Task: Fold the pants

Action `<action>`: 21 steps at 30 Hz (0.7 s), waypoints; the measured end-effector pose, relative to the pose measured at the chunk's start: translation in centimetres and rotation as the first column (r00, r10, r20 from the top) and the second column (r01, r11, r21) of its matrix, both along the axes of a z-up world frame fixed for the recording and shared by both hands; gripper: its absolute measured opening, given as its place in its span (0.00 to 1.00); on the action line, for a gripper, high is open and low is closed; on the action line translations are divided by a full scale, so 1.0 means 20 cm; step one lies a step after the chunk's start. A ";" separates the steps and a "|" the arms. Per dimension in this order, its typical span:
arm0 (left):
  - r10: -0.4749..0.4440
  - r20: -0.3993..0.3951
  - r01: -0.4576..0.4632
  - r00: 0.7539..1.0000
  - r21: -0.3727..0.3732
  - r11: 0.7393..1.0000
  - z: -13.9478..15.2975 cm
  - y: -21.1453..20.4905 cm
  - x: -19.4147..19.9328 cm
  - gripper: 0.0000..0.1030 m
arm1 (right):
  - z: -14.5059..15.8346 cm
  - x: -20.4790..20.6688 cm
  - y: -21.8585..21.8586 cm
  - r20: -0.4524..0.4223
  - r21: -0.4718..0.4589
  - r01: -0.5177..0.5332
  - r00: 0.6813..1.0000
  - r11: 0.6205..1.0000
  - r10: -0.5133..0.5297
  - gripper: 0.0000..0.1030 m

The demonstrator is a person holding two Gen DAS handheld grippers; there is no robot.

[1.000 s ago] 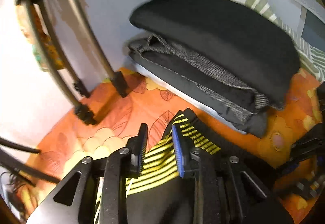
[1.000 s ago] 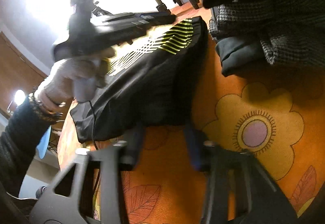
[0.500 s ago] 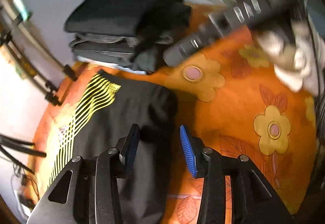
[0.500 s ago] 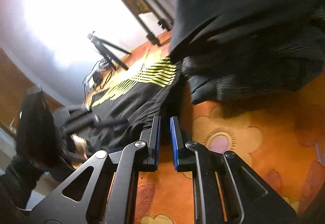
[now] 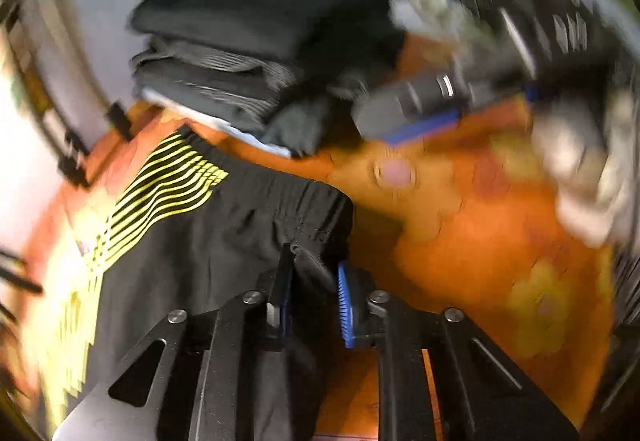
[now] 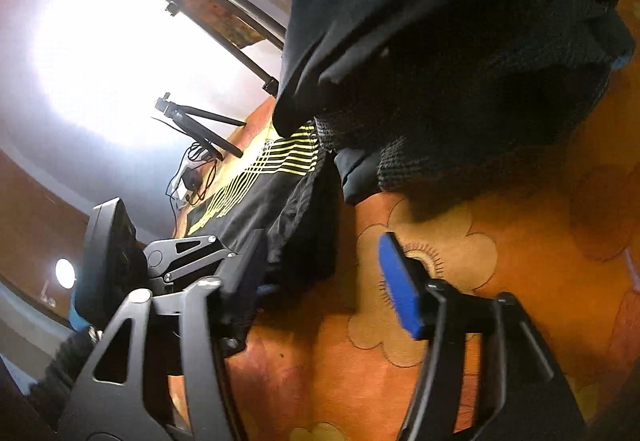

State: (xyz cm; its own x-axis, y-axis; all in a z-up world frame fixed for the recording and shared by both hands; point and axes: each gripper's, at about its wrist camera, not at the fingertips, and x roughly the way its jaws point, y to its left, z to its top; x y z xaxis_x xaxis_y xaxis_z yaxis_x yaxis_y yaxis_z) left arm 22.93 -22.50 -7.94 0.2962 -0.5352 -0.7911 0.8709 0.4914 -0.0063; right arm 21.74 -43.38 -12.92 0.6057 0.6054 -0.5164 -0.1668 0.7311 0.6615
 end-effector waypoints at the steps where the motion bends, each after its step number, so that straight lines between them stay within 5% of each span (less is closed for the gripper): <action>1: 0.022 -0.027 -0.023 0.999 -0.048 0.999 0.02 0.03 0.01 0.16 | 0.00 0.00 0.00 -0.013 0.012 0.002 1.000 1.000 -0.002 0.69; 4: 0.051 -0.043 -0.056 0.998 -0.114 0.992 0.07 0.08 0.02 0.15 | -0.01 0.06 0.05 -0.062 0.067 -0.008 0.998 0.998 0.013 0.70; 16: 0.043 -0.031 -0.047 0.999 -0.137 0.989 0.04 0.07 -0.02 0.14 | -0.10 0.23 0.27 -0.196 0.126 0.011 0.980 0.992 0.014 0.75; 21: 0.064 -0.043 -0.067 0.997 -0.078 0.995 0.07 0.12 -0.04 0.23 | -0.17 0.26 0.34 -0.222 0.149 -0.027 0.973 0.988 0.060 0.40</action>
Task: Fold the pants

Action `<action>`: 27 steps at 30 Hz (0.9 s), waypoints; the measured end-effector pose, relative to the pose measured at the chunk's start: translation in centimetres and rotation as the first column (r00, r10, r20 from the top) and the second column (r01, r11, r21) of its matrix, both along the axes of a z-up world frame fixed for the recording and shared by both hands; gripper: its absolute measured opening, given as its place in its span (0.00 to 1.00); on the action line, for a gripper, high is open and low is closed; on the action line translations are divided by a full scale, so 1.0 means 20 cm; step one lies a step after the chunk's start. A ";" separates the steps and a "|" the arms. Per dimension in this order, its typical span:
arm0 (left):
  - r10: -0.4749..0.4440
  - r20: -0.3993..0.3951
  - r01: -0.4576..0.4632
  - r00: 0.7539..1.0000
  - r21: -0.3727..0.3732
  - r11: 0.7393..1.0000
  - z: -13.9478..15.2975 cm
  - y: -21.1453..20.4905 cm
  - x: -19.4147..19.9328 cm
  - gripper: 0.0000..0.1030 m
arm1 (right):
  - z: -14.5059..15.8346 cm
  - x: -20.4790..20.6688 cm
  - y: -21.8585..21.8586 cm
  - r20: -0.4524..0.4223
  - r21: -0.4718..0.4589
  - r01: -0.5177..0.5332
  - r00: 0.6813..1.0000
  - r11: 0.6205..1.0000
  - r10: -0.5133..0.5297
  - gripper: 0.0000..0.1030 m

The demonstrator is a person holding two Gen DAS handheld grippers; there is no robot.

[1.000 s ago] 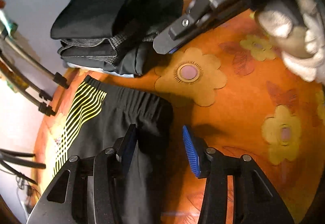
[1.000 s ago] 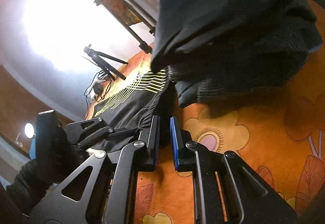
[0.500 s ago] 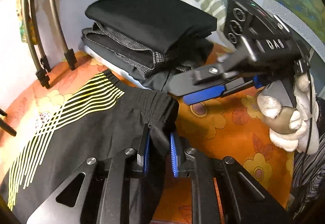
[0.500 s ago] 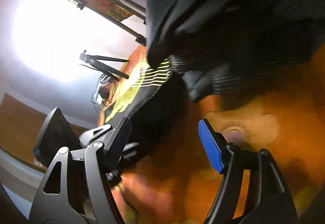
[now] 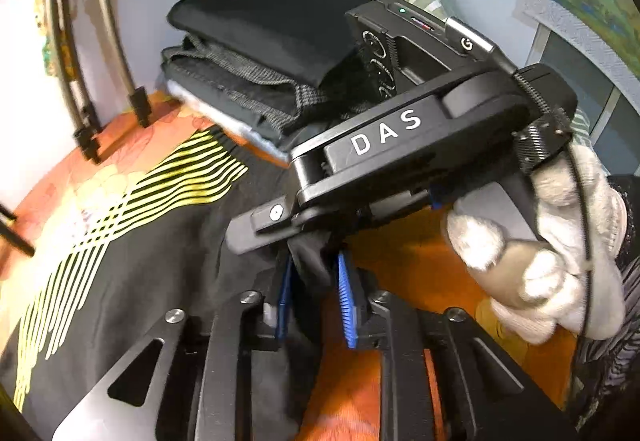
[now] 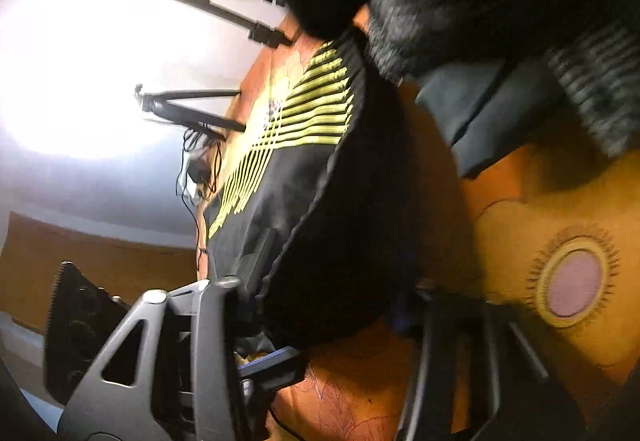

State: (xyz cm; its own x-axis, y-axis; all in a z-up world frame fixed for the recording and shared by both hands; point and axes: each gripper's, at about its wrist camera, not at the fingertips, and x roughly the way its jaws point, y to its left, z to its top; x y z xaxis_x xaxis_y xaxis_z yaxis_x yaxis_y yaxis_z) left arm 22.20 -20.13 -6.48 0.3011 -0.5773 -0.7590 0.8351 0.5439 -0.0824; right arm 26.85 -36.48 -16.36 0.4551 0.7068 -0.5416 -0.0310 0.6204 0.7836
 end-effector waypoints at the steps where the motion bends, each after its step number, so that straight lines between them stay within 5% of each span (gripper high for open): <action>1: 0.014 0.003 -0.014 1.000 0.005 1.000 0.02 0.04 -0.01 0.28 | 0.00 0.00 0.01 0.011 -0.011 0.002 1.000 1.000 -0.002 0.35; 5: 0.148 0.005 -0.148 0.989 -0.029 0.989 0.14 0.31 -0.04 0.36 | 0.07 -0.01 0.03 0.065 -0.092 -0.002 0.998 0.996 0.008 0.25; 8: 0.288 0.041 -0.289 0.957 0.008 0.957 0.16 0.53 -0.07 0.36 | 0.16 -0.01 0.07 0.119 -0.169 -0.004 0.993 0.986 0.024 0.22; 13: 0.449 0.047 -0.451 0.892 0.094 0.887 0.01 0.79 -0.07 0.36 | 0.22 0.01 0.13 0.122 -0.280 -0.012 0.991 0.960 0.048 0.20; 18: 0.460 0.037 -0.457 0.887 0.218 0.863 -0.17 0.79 -0.07 0.36 | 0.18 -0.01 0.12 0.069 -0.364 0.004 0.997 0.931 0.023 0.19; 27: 0.533 -0.059 -0.529 0.844 0.068 0.846 -0.01 1.04 -0.11 0.36 | 0.40 -0.08 0.20 0.129 -0.455 0.050 0.992 0.889 0.011 0.18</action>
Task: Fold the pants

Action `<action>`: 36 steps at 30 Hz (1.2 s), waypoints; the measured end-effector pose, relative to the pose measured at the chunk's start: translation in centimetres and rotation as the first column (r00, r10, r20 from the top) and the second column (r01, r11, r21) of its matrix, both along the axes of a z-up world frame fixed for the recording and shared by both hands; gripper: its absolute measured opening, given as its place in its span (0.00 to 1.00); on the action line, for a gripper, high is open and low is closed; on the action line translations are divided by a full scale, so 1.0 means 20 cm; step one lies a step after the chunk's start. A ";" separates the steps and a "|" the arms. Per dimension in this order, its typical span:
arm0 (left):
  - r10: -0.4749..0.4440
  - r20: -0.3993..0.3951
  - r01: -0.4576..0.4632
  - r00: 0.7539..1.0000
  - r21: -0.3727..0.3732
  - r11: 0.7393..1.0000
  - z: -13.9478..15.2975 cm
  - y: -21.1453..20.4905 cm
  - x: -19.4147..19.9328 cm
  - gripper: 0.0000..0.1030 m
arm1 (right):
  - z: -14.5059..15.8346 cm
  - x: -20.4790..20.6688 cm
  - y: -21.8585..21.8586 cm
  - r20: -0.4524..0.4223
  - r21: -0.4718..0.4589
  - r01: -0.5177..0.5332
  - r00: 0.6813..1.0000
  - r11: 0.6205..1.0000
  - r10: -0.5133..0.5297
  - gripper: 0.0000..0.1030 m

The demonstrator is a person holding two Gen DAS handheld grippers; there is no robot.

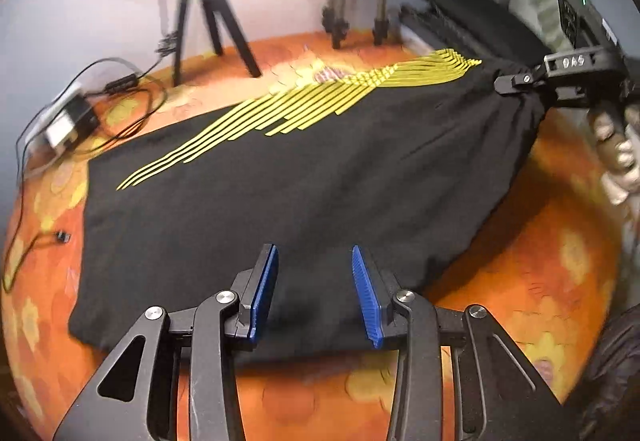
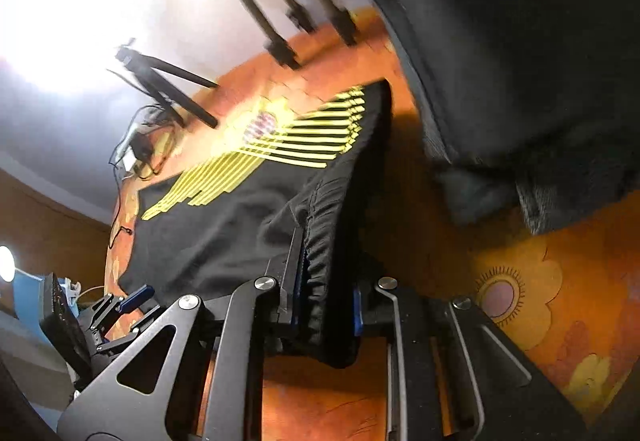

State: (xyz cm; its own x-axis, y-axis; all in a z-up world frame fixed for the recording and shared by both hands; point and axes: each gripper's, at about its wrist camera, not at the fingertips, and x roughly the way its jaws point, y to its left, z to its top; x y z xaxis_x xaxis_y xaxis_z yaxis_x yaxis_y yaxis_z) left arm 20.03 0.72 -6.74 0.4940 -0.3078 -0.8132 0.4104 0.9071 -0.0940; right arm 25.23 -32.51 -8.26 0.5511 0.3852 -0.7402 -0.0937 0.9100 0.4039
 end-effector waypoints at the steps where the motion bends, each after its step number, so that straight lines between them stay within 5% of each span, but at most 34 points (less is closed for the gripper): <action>1: 0.019 -0.004 -0.019 1.000 -0.028 0.999 0.03 0.05 -0.01 0.36 | 0.05 -0.01 0.04 0.023 -0.016 -0.011 1.000 1.000 0.011 0.18; 7: 0.183 -0.007 -0.182 0.983 -0.108 0.977 0.16 0.37 -0.20 0.50 | 0.28 -0.09 0.26 0.114 -0.073 -0.069 0.991 0.995 0.077 0.18; 11: 0.312 -0.038 -0.313 0.949 -0.219 0.924 0.19 0.54 -0.31 0.50 | 0.36 -0.13 0.46 0.149 -0.108 -0.118 0.980 0.987 0.133 0.18; 14: 0.363 0.027 -0.353 0.932 -0.168 0.920 0.25 0.61 -0.39 0.50 | 0.38 -0.16 0.64 0.166 -0.150 -0.162 0.968 0.975 0.186 0.18; 17: 0.390 0.023 -0.377 0.920 -0.213 0.902 0.26 0.70 -0.42 0.50 | 0.37 -0.17 0.85 0.166 -0.188 -0.211 0.956 0.959 0.243 0.18; 30: 0.493 0.037 -0.469 0.869 -0.252 0.846 0.24 1.03 -0.45 0.50 | -0.05 -0.12 1.83 0.044 -0.380 -0.404 0.891 0.832 0.452 0.17; 36: 0.524 0.045 -0.494 0.850 -0.274 0.825 0.25 1.12 -0.47 0.50 | -0.26 -0.12 2.09 0.003 -0.479 -0.428 0.873 0.767 0.489 0.17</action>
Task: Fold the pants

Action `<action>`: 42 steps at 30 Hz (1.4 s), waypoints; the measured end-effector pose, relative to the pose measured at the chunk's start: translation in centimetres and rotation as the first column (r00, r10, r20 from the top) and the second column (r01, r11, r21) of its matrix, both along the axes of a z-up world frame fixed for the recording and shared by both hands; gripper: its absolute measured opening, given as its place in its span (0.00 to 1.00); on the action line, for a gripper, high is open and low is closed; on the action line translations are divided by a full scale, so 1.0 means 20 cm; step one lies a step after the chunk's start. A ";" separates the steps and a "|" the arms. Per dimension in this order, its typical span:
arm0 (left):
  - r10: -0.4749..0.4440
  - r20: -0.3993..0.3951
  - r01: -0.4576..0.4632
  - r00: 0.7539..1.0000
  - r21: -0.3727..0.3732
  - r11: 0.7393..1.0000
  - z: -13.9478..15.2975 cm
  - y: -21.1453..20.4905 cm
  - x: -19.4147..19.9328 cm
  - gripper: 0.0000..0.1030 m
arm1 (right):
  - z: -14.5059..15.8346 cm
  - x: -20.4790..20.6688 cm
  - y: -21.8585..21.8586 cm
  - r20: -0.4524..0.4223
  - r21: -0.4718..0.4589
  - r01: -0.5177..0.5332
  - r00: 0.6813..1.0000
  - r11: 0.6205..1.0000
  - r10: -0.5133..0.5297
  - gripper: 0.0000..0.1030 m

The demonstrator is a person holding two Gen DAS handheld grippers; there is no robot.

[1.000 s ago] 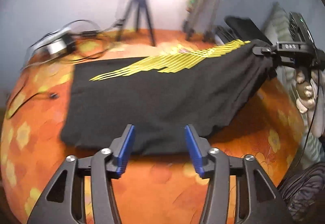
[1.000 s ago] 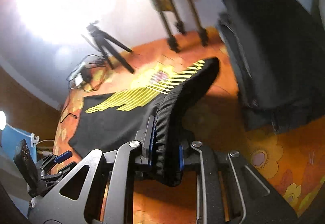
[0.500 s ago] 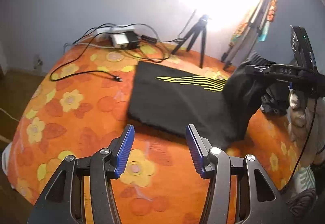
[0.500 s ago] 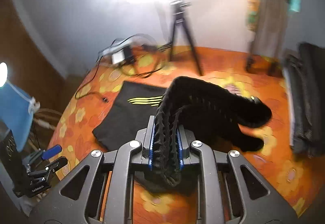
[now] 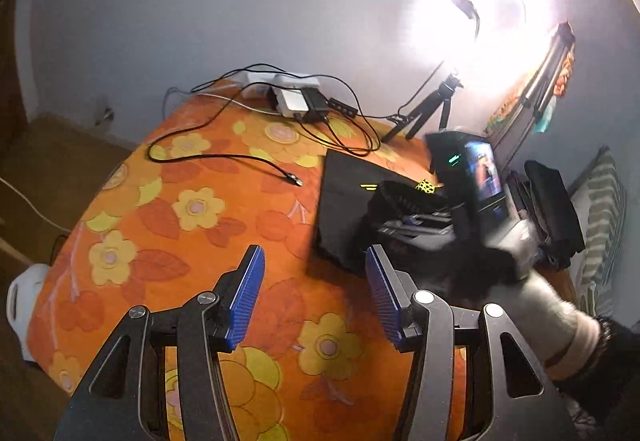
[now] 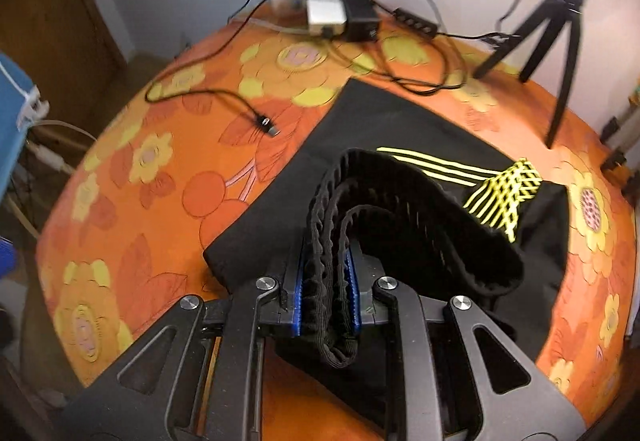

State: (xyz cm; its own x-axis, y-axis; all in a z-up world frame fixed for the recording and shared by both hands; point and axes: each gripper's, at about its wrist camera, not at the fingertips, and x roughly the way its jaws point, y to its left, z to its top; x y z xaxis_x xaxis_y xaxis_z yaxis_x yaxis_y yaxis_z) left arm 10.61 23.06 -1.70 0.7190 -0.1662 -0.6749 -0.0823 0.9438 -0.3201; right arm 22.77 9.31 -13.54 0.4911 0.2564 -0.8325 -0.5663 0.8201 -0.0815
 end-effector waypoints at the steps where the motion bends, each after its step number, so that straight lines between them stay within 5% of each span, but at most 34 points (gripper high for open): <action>1: 0.003 0.004 -0.003 1.000 0.001 1.000 0.01 0.01 -0.01 0.50 | -0.02 0.00 0.02 0.001 -0.008 -0.002 1.000 1.000 0.002 0.17; 10: -0.005 0.021 0.005 1.000 0.026 1.000 0.03 -0.01 0.00 0.50 | -0.03 0.03 0.14 0.013 -0.005 -0.048 0.999 0.999 0.048 0.19; 15: -0.006 0.036 0.005 0.999 0.026 1.000 0.06 -0.01 0.01 0.50 | 0.01 0.03 0.12 -0.061 0.092 -0.125 0.990 0.988 0.131 0.55; 24: -0.005 0.054 0.003 0.999 0.032 0.999 0.09 -0.03 0.03 0.50 | 0.34 0.06 -0.16 -0.203 0.428 -0.113 0.955 0.897 0.218 0.70; 28: -0.081 0.054 0.077 0.995 0.060 0.995 0.08 -0.11 0.08 0.50 | 0.44 0.11 -0.34 -0.194 0.495 -0.046 0.967 0.868 0.162 0.69; 33: -0.209 0.014 0.206 0.978 0.118 0.972 0.00 -0.26 0.23 0.50 | 0.36 0.11 -0.63 -0.154 0.395 0.032 0.988 0.918 0.031 0.37; 38: -0.354 -0.040 0.355 0.934 0.193 0.915 -0.10 -0.41 0.45 0.50 | 0.13 0.15 -0.74 -0.215 0.305 0.075 0.977 0.949 -0.008 0.23; 42: -0.503 -0.075 0.501 0.861 0.286 0.817 -0.10 -0.60 0.49 0.50 | 0.02 0.14 -0.75 -0.217 0.266 0.062 0.976 0.962 -0.003 0.20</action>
State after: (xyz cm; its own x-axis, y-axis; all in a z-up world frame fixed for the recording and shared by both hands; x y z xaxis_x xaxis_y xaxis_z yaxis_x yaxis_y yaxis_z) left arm 20.51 11.05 -3.77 0.5917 -0.3057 -0.7459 0.4287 0.9030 -0.0300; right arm 25.60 -5.68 -13.18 0.3221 0.4729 -0.8201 -0.5186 0.8129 0.2651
